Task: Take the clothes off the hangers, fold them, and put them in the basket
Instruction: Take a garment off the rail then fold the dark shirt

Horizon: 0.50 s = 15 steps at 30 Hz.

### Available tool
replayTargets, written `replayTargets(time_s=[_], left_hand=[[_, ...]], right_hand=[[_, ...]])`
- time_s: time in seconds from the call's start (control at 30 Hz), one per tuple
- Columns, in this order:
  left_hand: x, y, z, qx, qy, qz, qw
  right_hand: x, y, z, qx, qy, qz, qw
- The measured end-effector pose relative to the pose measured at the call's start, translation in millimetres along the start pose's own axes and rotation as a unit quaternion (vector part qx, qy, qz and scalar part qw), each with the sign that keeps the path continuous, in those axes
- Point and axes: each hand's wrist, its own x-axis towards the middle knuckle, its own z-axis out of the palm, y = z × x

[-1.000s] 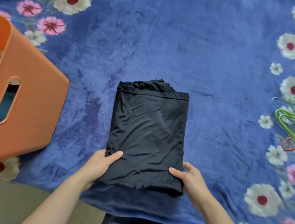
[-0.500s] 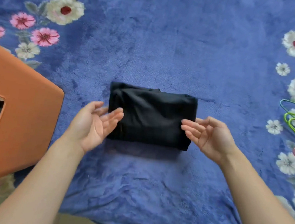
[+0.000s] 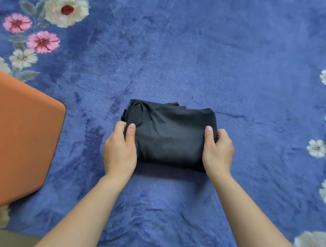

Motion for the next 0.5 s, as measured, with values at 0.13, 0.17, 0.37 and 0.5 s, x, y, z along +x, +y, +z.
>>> replayTargets(time_s=[0.13,0.17,0.37,0.5], left_hand=[[0,-1,3,-0.074,0.059,-0.020,0.995],[0,-6,6,-0.074,0.061,-0.045,0.994],[17,-23,-1,-0.062,0.067,-0.100,0.991],[41,6,2,-0.040,0.011,0.005,0.999]], right_hand=[[2,8,3,-0.008,0.032,-0.019,0.999],[0,9,4,-0.022,0.025,-0.016,0.999],[7,12,-4,-0.035,0.013,-0.013,0.999],[27,-3,-4,-0.005,0.009,-0.009,1.000]])
